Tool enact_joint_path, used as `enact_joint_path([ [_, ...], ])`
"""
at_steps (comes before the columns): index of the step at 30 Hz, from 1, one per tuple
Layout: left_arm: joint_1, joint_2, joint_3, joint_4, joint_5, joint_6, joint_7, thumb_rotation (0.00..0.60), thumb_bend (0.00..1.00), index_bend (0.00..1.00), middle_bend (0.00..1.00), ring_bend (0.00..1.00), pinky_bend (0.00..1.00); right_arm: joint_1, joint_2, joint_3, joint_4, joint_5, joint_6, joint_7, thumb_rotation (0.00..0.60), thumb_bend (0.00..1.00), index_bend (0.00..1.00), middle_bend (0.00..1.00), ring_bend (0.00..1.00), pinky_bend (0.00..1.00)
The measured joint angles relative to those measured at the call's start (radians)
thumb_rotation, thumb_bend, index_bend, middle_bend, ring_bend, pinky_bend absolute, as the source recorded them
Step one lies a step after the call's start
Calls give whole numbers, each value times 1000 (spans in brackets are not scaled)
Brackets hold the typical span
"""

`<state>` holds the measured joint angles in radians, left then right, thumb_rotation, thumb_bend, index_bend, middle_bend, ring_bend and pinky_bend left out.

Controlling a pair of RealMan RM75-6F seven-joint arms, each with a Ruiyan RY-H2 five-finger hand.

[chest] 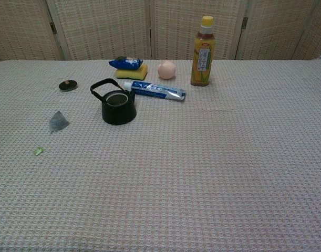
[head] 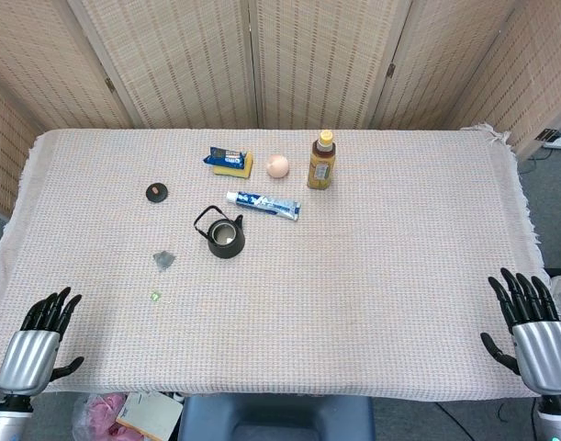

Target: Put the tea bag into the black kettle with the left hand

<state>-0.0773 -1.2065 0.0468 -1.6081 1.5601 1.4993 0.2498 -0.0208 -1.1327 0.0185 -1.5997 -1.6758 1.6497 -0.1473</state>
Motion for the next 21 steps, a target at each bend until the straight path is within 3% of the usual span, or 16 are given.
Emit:
enact_joint_path([
  [7,0,0,1,-9,16,-2,4,600,134,0,0,0,172,-4,4,-5,1,-17,15,8,600,184,0,0,0,0],
  [9,-4,-3,3,-14,34,0,2,600,134,0,32,25,258,-11,6,-6,3,-23,33,21,600,183,0,0,0,0],
  [10,-6,-5,3,-17,43,-1,3,600,134,10,112,84,337,-13,7,-6,4,-25,39,27,600,183,0,0,0,0],
  [11,-10,-6,3,-21,51,-3,9,600,134,37,266,196,452,-15,8,-6,5,-28,43,31,600,183,0,0,0,0],
  [12,-14,-7,1,-25,55,-4,18,600,134,94,530,394,638,-14,8,-6,6,-32,44,33,600,183,0,0,0,0],
  [13,-18,-9,-1,-28,60,-4,29,600,134,131,662,502,732,-13,8,-5,6,-33,42,32,600,183,0,0,0,0],
  [14,-27,-12,-6,-34,72,-5,42,600,134,214,874,702,886,-11,8,-5,6,-33,39,31,600,183,0,0,0,0],
  [15,-35,-15,-11,-39,85,-6,49,600,134,293,980,849,976,-8,8,-4,6,-33,33,29,600,183,0,0,0,0],
  [17,-59,-31,-32,-47,112,-8,67,600,134,391,1000,971,1000,-3,8,-2,4,-29,22,25,600,183,0,0,0,0],
  [21,-95,-51,-58,-67,99,-55,110,600,134,461,1000,1000,1000,12,8,3,-1,-12,-13,13,600,183,0,0,0,0],
])
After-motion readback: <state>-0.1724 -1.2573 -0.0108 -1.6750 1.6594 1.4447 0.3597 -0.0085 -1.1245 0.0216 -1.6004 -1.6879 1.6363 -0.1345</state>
